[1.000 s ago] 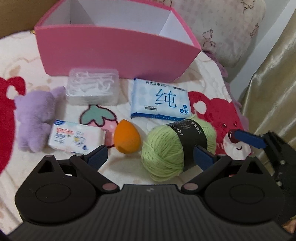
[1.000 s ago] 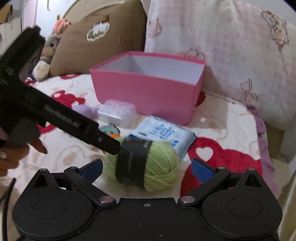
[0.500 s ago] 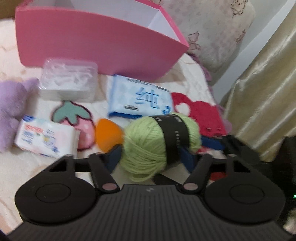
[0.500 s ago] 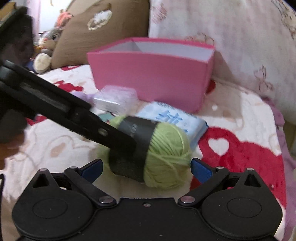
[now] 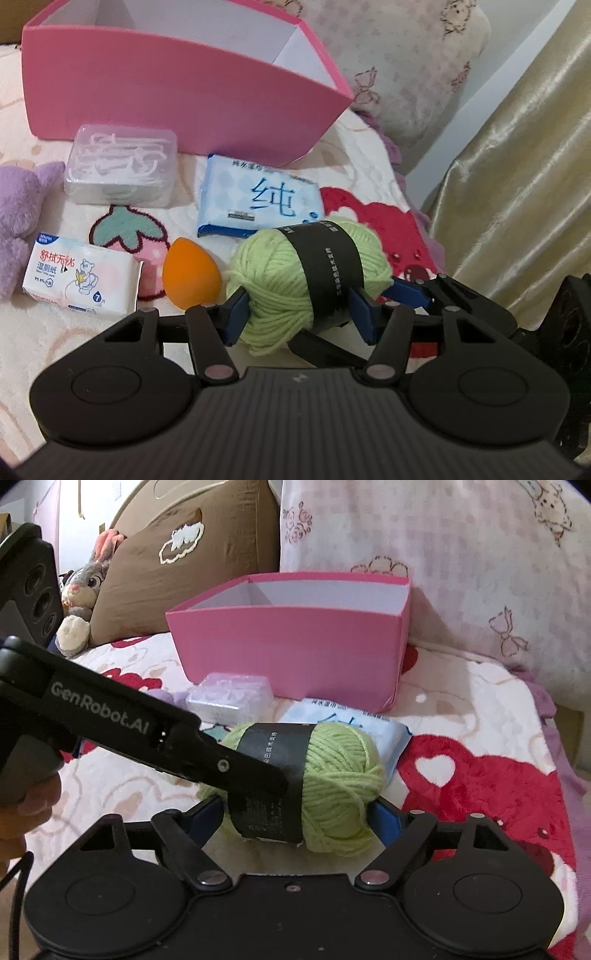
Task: Organize objects
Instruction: 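Lift the green yarn ball with the left tool into the pink box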
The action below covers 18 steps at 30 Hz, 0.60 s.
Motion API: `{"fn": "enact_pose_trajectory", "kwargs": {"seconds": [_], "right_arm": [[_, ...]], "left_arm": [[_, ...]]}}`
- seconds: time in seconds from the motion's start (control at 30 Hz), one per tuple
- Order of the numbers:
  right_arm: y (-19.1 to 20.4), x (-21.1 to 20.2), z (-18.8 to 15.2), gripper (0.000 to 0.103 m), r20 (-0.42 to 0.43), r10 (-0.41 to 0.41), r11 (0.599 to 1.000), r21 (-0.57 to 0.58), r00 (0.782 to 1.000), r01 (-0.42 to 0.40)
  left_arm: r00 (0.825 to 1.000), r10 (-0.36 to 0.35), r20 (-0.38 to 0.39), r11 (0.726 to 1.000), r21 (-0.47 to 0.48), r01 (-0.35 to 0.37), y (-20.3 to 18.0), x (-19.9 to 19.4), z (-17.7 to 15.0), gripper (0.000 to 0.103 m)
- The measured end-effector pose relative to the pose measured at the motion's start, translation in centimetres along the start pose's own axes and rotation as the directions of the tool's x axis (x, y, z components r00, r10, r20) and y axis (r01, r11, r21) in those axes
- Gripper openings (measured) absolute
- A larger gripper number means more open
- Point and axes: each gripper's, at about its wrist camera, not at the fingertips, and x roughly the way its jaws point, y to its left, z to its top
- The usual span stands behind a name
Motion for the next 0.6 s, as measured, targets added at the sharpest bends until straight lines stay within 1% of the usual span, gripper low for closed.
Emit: {"fn": "enact_pose_trajectory", "kwargs": {"seconds": [0.2, 0.33, 0.5, 0.6], "right_arm": [[1.4, -2.4, 1.4, 0.087, 0.033, -0.030, 0.999, -0.028, 0.999, 0.031], [2.8, -4.3, 3.2, 0.087, 0.059, -0.051, 0.996, -0.065, 0.997, 0.055], [4.5, -6.4, 6.5, 0.086, 0.086, -0.069, 0.987, -0.137, 0.994, 0.081], [5.1, -7.6, 9.0, 0.082, 0.094, -0.060, 0.987, -0.142, 0.994, 0.073]], "left_arm": [[0.999, -0.005, 0.033, 0.997, 0.081, 0.002, -2.0, -3.2, 0.5, 0.056], [0.999, -0.003, 0.047, 0.994, 0.111, -0.002, -3.1, -5.8, 1.5, 0.056], [0.997, -0.009, 0.077, 0.994, 0.108, 0.001, -4.1, -9.3, 3.8, 0.056], [0.994, -0.006, 0.109, 0.995, 0.096, -0.004, -4.5, -11.4, 5.4, 0.056]]}}
